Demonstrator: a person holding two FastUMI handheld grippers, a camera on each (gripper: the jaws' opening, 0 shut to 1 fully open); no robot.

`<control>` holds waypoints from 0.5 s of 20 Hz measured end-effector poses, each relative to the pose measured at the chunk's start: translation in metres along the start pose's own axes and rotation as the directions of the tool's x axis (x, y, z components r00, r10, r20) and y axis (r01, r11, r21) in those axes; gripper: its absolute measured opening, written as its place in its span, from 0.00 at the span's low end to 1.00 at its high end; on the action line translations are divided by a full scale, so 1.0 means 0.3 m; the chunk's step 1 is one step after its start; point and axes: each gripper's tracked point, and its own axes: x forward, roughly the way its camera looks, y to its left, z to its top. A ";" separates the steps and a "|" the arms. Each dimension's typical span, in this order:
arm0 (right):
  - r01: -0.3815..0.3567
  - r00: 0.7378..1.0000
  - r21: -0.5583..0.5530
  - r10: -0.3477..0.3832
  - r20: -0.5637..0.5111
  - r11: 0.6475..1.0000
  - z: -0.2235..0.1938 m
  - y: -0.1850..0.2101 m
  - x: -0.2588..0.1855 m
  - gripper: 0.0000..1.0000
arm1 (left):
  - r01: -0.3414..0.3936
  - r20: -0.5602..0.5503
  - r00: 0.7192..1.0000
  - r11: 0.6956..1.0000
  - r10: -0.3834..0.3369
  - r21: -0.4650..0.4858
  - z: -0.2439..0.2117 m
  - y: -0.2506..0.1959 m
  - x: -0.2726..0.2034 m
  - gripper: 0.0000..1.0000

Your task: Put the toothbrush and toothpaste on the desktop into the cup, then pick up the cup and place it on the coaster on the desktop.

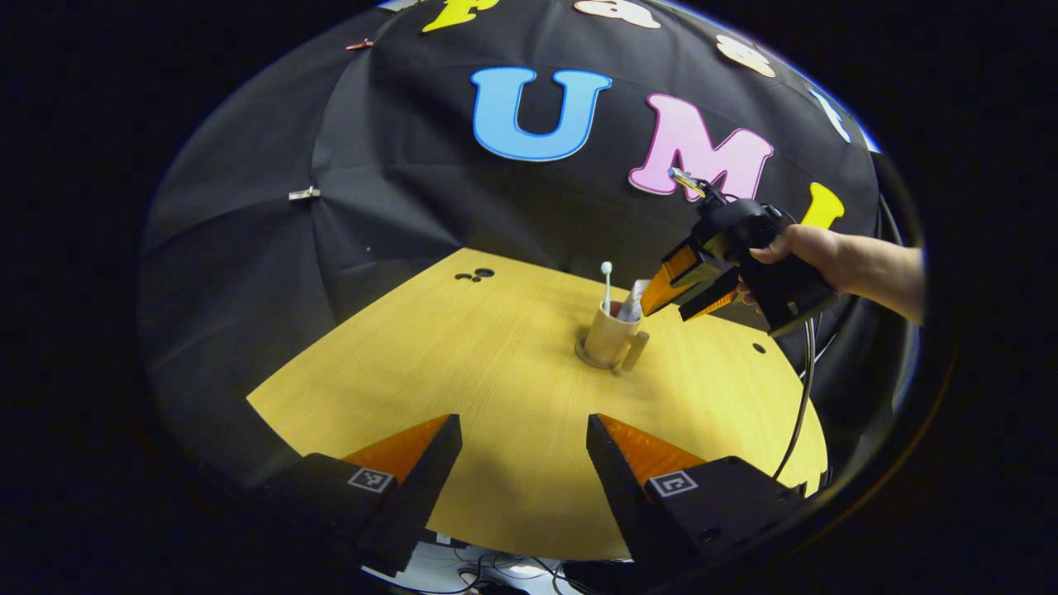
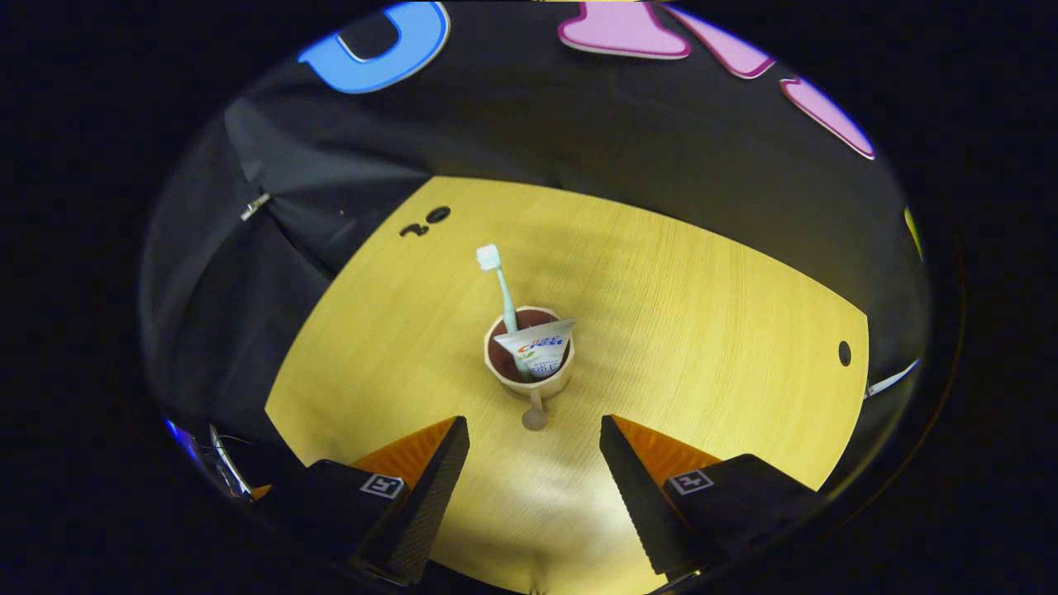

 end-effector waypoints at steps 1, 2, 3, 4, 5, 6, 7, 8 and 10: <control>0.013 0.999 -0.009 -0.012 0.034 1.000 -0.004 -0.010 -0.047 0.99 | 0.013 0.017 1.000 1.000 -0.013 0.024 0.015 -0.036 -0.023 0.97; 0.027 0.997 -0.019 -0.026 0.068 0.999 -0.009 -0.013 -0.096 0.99 | 0.024 0.026 0.999 0.999 -0.026 0.043 0.043 -0.054 -0.031 0.96; 0.039 0.994 -0.024 -0.037 0.105 0.999 -0.018 -0.013 -0.144 0.98 | 0.043 0.043 0.998 0.997 -0.046 0.060 0.073 -0.075 -0.045 0.96; 0.052 0.988 -0.019 -0.049 0.147 0.998 -0.022 -0.011 -0.199 0.99 | 0.068 0.069 0.995 0.995 -0.073 0.075 0.115 -0.109 -0.059 0.96; 0.062 0.980 -0.006 -0.059 0.188 0.998 -0.030 -0.007 -0.246 0.99 | 0.090 0.095 0.991 0.992 -0.098 0.087 0.162 -0.142 -0.077 0.96; 0.064 0.972 0.008 -0.064 0.226 0.998 -0.046 0.002 -0.292 0.99 | 0.109 0.119 0.985 0.989 -0.121 0.099 0.203 -0.175 -0.094 0.96; 0.073 0.962 0.025 -0.077 0.263 0.997 -0.063 0.001 -0.347 0.98 | 0.122 0.141 0.980 0.986 -0.137 0.113 0.235 -0.196 -0.114 0.96; 0.080 0.952 0.042 -0.088 0.294 0.996 -0.081 0.001 -0.393 0.99 | 0.131 0.162 0.975 0.983 -0.151 0.128 0.267 -0.218 -0.137 0.96; 0.099 0.938 0.092 -0.124 0.323 0.991 -0.139 -0.020 -0.457 0.98 | 0.149 0.198 0.964 0.976 -0.180 0.161 0.317 -0.263 -0.172 0.96</control>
